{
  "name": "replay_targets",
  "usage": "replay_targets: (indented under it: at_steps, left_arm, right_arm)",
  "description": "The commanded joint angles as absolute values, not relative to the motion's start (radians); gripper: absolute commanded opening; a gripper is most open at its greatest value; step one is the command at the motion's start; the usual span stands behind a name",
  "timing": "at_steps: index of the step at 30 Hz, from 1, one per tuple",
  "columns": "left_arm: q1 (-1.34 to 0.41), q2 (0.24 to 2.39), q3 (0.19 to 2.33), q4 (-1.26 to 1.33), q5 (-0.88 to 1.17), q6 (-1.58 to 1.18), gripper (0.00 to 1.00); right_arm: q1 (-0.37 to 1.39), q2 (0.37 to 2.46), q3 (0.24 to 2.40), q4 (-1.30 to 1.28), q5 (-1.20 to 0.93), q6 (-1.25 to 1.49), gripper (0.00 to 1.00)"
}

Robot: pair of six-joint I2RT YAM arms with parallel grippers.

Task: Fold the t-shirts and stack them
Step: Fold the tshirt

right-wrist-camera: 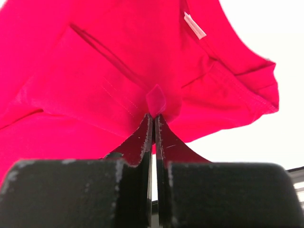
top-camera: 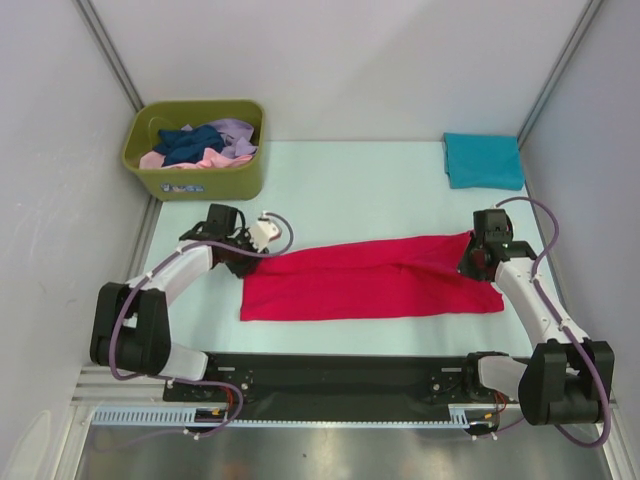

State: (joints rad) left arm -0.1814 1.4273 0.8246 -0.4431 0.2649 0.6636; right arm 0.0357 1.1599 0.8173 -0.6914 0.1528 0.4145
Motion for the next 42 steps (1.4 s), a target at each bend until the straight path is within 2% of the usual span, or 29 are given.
replay_targets:
  at_steps: [1, 2, 4, 6, 8, 10, 11, 16, 20, 24, 27, 28, 30, 34, 42]
  left_arm:
    - [-0.186, 1.358, 0.842, -0.744, 0.432, 0.895, 0.5]
    - [-0.183, 1.348, 0.86, -0.82, 0.477, 0.944, 0.55]
    - [-0.183, 1.341, 0.939, -1.005, 0.495, 1.072, 0.57]
    - [-0.183, 1.328, 1.013, -1.035, 0.476, 1.077, 0.57]
    - [-0.184, 1.313, 1.034, -0.929, 0.422, 1.036, 0.59]
    - [-0.196, 1.31, 1.014, -0.801, 0.324, 1.003, 0.67]
    - [-0.218, 1.322, 1.003, -0.783, 0.301, 1.031, 0.67]
    - [-0.31, 1.365, 0.956, -0.874, 0.252, 1.129, 0.67]
    - [-0.366, 1.35, 0.911, -0.845, 0.245, 1.126, 0.67]
    - [-0.38, 1.377, 0.867, -0.746, 0.161, 1.1, 0.61]
    - [-0.379, 1.391, 0.85, -0.681, 0.098, 1.1, 0.49]
    - [-0.377, 1.393, 0.847, -0.658, 0.086, 1.1, 0.29]
    - [-0.379, 1.39, 0.856, -0.631, 0.074, 1.089, 0.0]
    - [-0.356, 1.4, 0.899, -0.514, 0.06, 1.04, 0.0]
    - [-0.259, 1.589, 1.161, -0.33, 0.009, 0.879, 0.0]
  right_arm:
    - [0.032, 1.138, 0.804, -0.669, 0.158, 0.445, 0.0]
    - [0.032, 1.146, 0.804, -0.666, 0.155, 0.443, 0.0]
    - [0.032, 1.15, 0.808, -0.663, 0.158, 0.431, 0.0]
    - [0.031, 1.151, 0.808, -0.655, 0.158, 0.426, 0.0]
    - [0.026, 1.152, 0.805, -0.641, 0.15, 0.423, 0.0]
    - [0.025, 1.155, 0.804, -0.632, 0.144, 0.426, 0.0]
    - [0.023, 1.158, 0.807, -0.627, 0.143, 0.431, 0.0]
    - [0.015, 1.163, 0.822, -0.635, 0.143, 0.42, 0.0]
    - [0.008, 1.157, 0.83, -0.64, 0.147, 0.411, 0.0]
    - [0.008, 1.157, 0.834, -0.643, 0.141, 0.411, 0.0]
    - [0.008, 1.152, 0.841, -0.647, 0.138, 0.408, 0.0]
    - [-0.018, 1.151, 0.844, -0.646, 0.138, 0.407, 0.0]
    - [-0.021, 1.15, 0.848, -0.641, 0.137, 0.403, 0.0]
    - [-0.031, 1.207, 0.894, -0.568, 0.135, 0.384, 0.0]
    - [-0.048, 1.527, 1.312, -0.48, 0.133, 0.267, 0.0]
